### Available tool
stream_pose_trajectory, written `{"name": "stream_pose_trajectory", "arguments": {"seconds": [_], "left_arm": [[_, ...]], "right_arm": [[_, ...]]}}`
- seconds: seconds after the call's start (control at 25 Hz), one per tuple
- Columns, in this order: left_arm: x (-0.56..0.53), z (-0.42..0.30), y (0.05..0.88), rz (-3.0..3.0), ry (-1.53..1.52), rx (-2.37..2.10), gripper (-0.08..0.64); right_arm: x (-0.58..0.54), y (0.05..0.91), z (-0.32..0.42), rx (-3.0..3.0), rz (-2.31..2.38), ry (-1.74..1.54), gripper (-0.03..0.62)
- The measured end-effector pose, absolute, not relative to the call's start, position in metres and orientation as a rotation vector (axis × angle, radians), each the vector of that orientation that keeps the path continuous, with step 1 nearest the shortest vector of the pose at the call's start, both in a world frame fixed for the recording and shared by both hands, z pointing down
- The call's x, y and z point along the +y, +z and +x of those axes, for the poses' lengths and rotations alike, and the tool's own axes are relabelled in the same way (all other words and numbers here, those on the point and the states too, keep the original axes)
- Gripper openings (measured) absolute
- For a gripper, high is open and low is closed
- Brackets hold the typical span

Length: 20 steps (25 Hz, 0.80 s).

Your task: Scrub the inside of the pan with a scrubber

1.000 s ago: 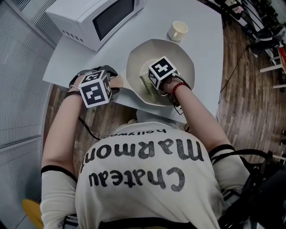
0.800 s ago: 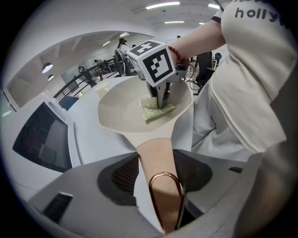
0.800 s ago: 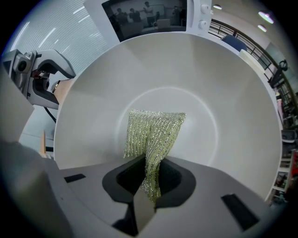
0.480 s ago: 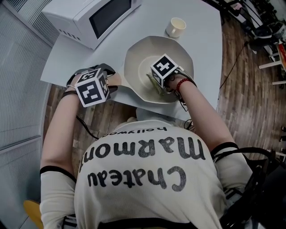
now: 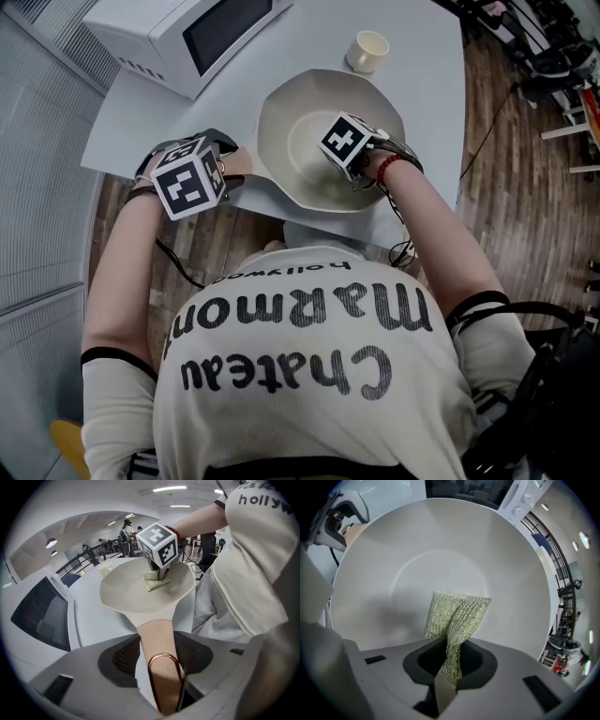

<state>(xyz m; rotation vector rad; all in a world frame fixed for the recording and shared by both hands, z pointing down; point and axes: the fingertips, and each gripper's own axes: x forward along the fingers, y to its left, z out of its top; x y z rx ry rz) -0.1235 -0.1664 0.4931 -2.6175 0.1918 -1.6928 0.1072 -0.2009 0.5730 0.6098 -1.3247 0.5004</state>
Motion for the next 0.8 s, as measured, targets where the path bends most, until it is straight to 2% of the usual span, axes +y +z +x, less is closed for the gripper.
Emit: {"name": "stream_pose_trajectory", "arguments": {"seconds": [0.8], "left_arm": [[-0.172,-0.12,0.494,-2.63,-1.704,0.209,0.221]], "right_arm": [[-0.263,0.521,0.173,-1.183,0.708,0.095,0.052]]}}
